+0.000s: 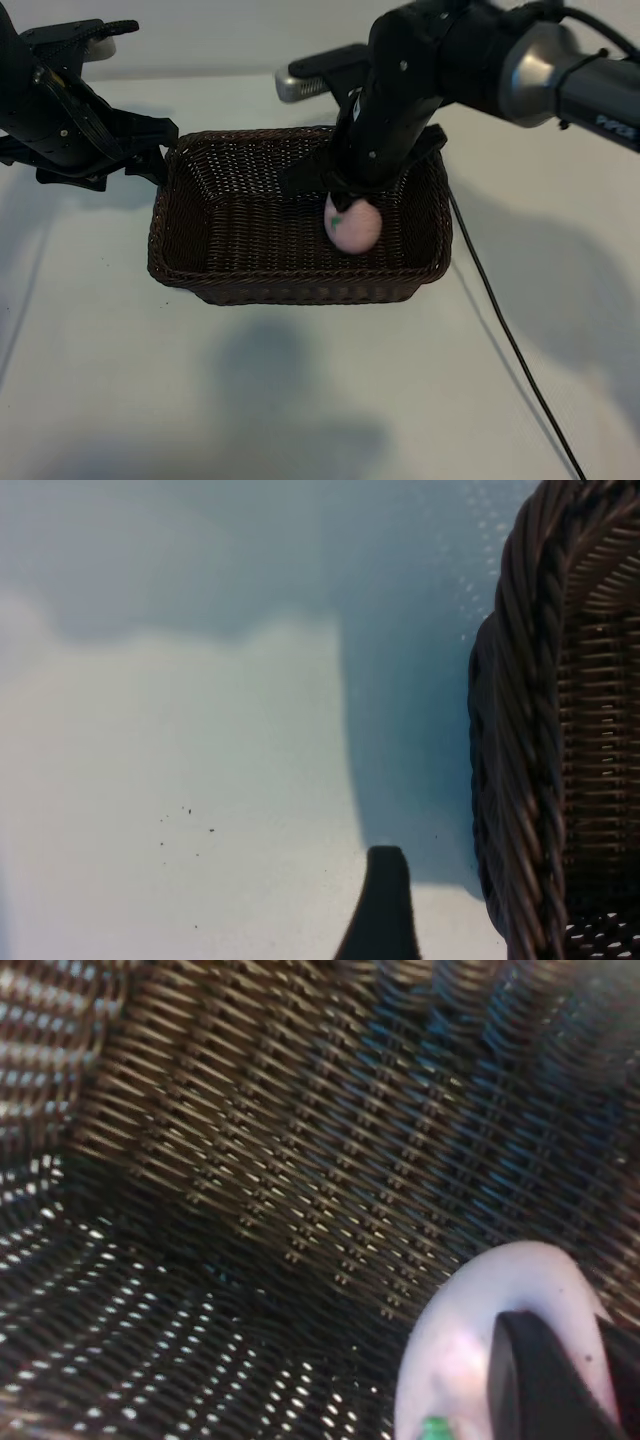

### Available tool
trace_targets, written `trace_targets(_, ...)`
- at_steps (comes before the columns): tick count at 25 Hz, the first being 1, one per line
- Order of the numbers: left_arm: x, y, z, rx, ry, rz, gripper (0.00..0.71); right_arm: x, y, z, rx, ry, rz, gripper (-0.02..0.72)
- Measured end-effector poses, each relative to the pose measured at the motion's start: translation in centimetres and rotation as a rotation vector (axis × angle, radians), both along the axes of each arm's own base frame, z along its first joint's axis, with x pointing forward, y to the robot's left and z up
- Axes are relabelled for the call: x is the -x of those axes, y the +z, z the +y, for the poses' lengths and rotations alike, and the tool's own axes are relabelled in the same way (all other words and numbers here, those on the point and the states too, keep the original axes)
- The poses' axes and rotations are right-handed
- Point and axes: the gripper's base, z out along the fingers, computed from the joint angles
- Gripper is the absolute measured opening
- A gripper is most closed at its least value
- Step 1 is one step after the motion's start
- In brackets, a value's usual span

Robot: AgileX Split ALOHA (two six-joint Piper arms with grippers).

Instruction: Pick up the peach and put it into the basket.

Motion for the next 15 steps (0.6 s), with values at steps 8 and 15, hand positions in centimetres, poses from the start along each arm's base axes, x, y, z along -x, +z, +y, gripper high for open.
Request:
trace_targets(8,0.0,0.0,0.0,0.0,0.0,-0.001,0.591,-0.1,-0.2,0.1,-0.003,0.033,-0.012,0.46)
trace_targets(15,0.0,0.0,0.0,0.0,0.0,-0.003,0.591,-0.3,1.5,0.3,0.016,0.054,-0.014,0.494)
